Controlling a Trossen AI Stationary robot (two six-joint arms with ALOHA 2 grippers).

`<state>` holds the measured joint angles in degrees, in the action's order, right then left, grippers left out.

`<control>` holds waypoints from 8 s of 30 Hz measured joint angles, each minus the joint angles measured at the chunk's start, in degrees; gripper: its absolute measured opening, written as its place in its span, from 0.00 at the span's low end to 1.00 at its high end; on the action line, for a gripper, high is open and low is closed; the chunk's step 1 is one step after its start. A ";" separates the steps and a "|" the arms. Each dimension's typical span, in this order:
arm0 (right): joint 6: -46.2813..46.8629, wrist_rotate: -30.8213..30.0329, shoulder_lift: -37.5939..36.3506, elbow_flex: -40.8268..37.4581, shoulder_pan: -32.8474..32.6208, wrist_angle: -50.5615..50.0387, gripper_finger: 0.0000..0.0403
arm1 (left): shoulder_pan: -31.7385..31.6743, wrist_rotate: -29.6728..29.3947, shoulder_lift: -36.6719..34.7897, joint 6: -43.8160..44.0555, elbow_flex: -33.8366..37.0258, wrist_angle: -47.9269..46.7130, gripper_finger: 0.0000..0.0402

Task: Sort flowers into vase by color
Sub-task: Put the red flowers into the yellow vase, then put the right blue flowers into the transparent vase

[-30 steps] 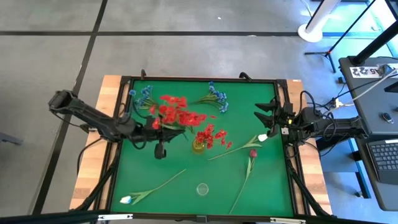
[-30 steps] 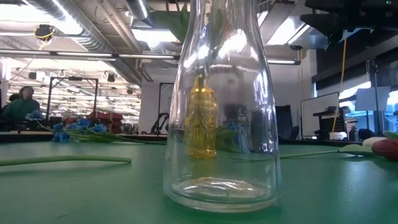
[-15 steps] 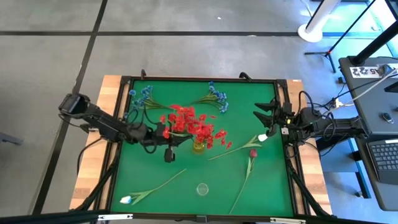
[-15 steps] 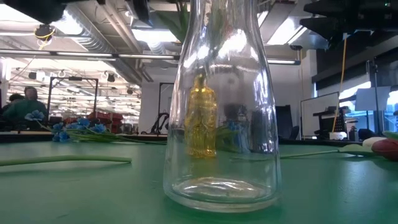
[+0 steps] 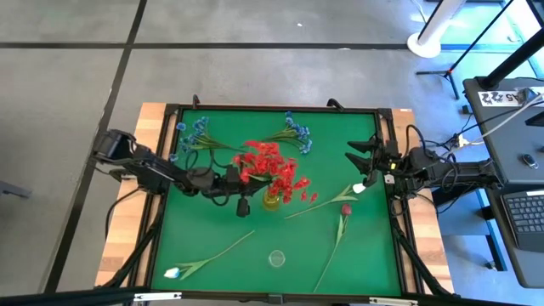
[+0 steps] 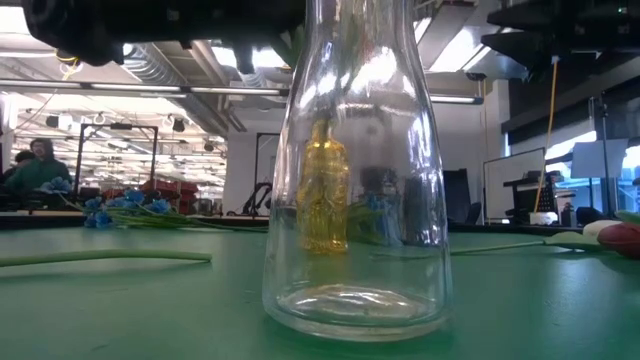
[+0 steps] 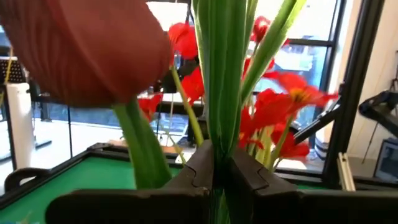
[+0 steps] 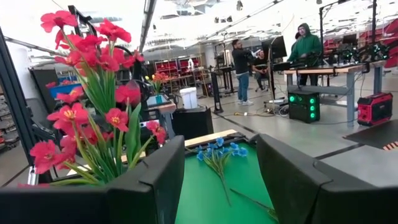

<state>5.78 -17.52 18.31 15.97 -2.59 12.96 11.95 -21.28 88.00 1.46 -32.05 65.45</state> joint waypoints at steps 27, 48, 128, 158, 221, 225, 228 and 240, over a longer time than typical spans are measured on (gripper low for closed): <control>-0.04 -1.42 0.00 0.00 0.00 0.20 0.49 | 2.99 -0.11 -2.11 1.48 -0.04 -9.60 0.48; -0.07 -1.42 0.00 0.00 0.00 0.10 0.49 | 8.17 -4.88 -27.29 17.66 -0.04 -55.90 0.56; 2.76 -1.35 0.33 0.04 -0.01 -1.15 0.49 | -41.05 14.95 20.27 4.78 -29.42 -83.58 0.32; 3.03 -1.33 0.33 0.02 -0.02 1.87 0.49 | -36.70 9.85 -14.13 10.00 -30.80 -82.49 0.00; 6.80 20.41 56.13 43.36 -3.61 23.37 0.49 | -0.53 4.66 -12.12 16.93 -30.84 -51.28 0.00; 6.84 19.04 56.13 43.36 -3.37 24.03 0.49 | -0.90 4.38 -12.12 17.76 -30.84 -52.38 0.00; 6.91 17.90 56.13 43.36 -3.39 24.01 0.49 | -0.69 4.27 -11.49 18.59 -30.86 -53.42 0.00; 6.91 17.60 56.33 43.36 -3.41 21.01 0.49 | -0.13 3.76 -6.93 19.13 -30.86 -53.24 0.00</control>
<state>12.69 0.08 74.63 59.33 -6.00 33.97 11.81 -17.51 81.07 20.59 -62.92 12.21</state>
